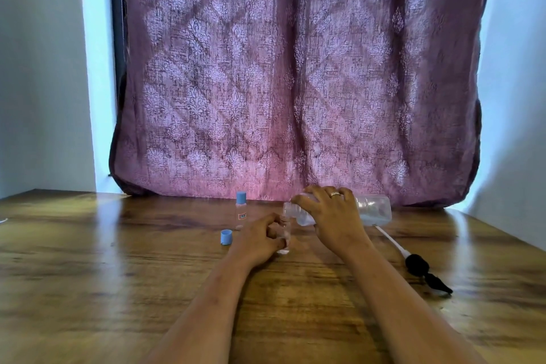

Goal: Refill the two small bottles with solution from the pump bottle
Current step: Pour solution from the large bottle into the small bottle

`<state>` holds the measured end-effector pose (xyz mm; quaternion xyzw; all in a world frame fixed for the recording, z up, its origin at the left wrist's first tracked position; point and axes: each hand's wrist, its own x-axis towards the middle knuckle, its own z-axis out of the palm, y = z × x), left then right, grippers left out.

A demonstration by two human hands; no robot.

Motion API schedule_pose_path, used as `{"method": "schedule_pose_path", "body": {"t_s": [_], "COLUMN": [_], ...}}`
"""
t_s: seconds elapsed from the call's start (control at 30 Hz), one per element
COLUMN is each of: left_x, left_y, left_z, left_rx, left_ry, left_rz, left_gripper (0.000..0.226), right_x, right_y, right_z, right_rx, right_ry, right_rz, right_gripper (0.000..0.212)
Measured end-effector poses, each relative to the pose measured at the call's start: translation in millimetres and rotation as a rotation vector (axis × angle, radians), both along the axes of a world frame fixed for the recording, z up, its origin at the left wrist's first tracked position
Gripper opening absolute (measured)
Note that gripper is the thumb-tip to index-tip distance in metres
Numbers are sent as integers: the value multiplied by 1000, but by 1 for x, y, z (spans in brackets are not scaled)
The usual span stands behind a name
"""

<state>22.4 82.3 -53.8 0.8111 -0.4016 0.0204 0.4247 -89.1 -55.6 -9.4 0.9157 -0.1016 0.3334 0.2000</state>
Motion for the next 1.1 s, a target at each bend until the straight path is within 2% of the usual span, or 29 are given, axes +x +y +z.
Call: {"method": "schedule_pose_path", "body": {"t_s": [1.1], "left_x": [0], "left_y": [2], "left_z": [1], "left_rx": [10], "left_ry": [7], "left_rz": [-12], "left_gripper": [38], "right_x": [0], "right_y": [0], "right_z": [1], "right_rx": [-12], "right_ry": [-17], "right_rz": [-21], "right_gripper": [69]}}
